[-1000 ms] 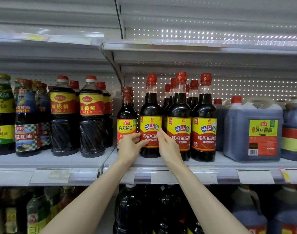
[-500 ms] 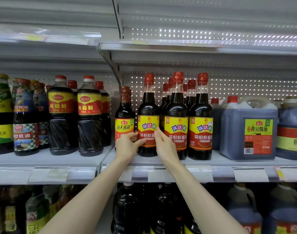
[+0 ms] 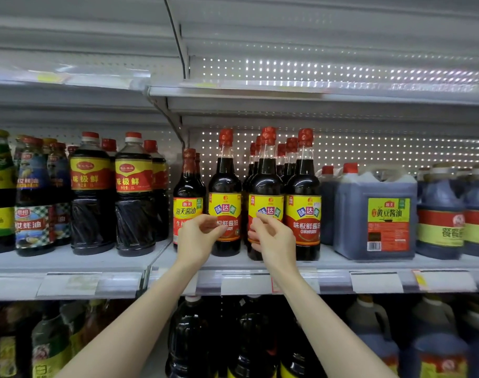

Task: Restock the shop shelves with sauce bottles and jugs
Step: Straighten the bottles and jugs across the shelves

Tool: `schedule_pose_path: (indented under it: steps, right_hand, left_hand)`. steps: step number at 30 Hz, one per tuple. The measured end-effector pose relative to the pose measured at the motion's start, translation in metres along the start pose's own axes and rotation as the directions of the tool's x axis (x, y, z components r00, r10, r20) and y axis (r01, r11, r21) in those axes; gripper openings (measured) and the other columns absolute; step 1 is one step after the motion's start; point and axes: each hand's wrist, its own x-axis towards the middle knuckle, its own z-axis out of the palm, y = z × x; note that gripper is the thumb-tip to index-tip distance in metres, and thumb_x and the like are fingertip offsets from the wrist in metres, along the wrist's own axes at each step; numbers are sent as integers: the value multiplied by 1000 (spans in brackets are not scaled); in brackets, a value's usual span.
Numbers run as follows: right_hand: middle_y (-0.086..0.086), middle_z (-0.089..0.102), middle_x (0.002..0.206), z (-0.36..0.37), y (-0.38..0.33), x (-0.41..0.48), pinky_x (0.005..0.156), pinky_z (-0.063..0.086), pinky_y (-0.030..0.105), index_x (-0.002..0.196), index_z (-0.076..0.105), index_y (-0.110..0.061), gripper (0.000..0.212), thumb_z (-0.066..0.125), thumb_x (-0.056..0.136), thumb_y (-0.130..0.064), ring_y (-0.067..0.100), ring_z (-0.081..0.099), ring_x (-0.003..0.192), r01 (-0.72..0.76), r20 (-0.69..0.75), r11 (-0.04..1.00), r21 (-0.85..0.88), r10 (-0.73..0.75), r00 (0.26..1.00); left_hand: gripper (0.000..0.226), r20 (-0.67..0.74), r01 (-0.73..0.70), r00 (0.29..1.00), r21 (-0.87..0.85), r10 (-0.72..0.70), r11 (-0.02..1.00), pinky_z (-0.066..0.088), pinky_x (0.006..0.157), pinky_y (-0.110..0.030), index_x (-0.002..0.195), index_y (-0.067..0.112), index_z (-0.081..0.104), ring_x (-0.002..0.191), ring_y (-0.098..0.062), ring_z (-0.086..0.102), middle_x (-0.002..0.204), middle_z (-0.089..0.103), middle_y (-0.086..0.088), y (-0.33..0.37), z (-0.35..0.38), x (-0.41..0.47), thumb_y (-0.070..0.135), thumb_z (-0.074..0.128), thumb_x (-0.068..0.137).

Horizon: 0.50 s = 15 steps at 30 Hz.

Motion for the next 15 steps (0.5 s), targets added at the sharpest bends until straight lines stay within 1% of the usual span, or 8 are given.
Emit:
schedule_pose_path:
  steps: [2, 3, 4, 8, 13, 15]
  right_hand:
    - [-4, 67, 97, -14, -2, 1, 80, 59, 33, 124, 62, -15, 31, 60, 94, -22, 14, 67, 94, 32, -38, 999, -21, -33, 999]
    - [-2, 68, 97, -20, -3, 2, 80, 59, 35, 123, 62, -14, 31, 61, 93, -22, 15, 67, 93, 41, -53, 999, -31, -42, 998]
    - [-1, 67, 97, -26, -2, 3, 80, 59, 37, 123, 63, -15, 31, 62, 93, -22, 16, 67, 92, 45, -65, 998, -38, -47, 997]
    - [0, 68, 102, -50, 1, 10, 86, 57, 42, 123, 63, -16, 32, 65, 91, -21, 13, 65, 94, 42, -74, 996, -83, -48, 996]
    - [8, 68, 116, -67, 4, 17, 92, 54, 43, 133, 56, -13, 45, 67, 89, -18, 16, 64, 104, 34, 2, 993, -114, -34, 999]
    - [11, 66, 121, -67, 5, 20, 94, 54, 43, 134, 55, -12, 47, 68, 89, -17, 18, 63, 110, 34, 45, 993, -117, -29, 999]
  left_hand:
    - [37, 40, -3, 999, -10, 3, 1000, 47, 75, -14, 111, 7, 67, 88, -9, 62, 91, 66, 5, 6, 9, -7, 22, 77, 79]
    - [38, 60, -1, 998, -9, 1, 1000, 44, 72, -10, 112, 8, 67, 87, -6, 61, 92, 66, 4, 9, 15, -10, 23, 77, 78]
    - [40, 77, 1, 997, -10, 0, 1000, 43, 72, -9, 114, 8, 66, 87, -6, 61, 94, 67, 3, 12, 21, -13, 23, 78, 78]
    - [44, 99, 20, 995, -29, -17, 999, 48, 82, -20, 118, 8, 64, 93, -9, 60, 107, 68, -2, 23, 41, -23, 22, 77, 79]
    - [54, 68, 75, 995, -62, -71, 995, 49, 89, -25, 126, 6, 59, 103, -13, 60, 115, 65, -3, 30, 60, -30, 20, 78, 77]
    - [53, 55, 80, 996, -52, -77, 995, 48, 89, -25, 126, 6, 59, 104, -14, 61, 113, 65, -1, 32, 66, -33, 17, 77, 78]
